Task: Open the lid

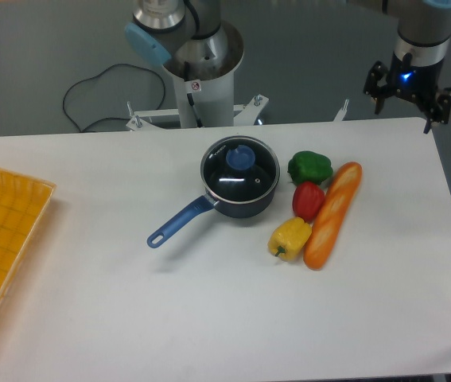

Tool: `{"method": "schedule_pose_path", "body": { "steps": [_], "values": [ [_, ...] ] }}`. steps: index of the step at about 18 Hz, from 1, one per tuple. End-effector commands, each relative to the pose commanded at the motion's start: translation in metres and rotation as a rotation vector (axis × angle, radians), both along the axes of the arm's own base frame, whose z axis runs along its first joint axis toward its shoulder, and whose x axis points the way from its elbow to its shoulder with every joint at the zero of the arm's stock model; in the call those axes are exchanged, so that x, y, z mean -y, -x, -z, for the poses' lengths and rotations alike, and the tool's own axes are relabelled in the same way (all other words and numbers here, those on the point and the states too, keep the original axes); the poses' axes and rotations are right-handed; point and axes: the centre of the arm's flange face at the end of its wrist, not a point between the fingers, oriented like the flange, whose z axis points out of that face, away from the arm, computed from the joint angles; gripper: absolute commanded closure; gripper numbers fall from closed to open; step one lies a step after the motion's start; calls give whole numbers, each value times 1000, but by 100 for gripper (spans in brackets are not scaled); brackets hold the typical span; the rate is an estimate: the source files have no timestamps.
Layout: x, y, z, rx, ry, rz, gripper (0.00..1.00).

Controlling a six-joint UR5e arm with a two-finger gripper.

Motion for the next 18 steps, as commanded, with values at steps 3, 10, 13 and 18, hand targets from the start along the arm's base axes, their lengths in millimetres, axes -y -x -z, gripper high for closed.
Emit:
{"method": "schedule_pose_path", "body": {
  "steps": [3, 10, 13, 18],
  "values": [
    [0, 0, -1, 0, 3, 1, 0],
    [0, -3, 2, 3, 6, -4, 0],
    [0, -4, 9, 11, 7, 1, 0],
    [1, -5, 11, 18, 4, -8, 0]
  ]
}}
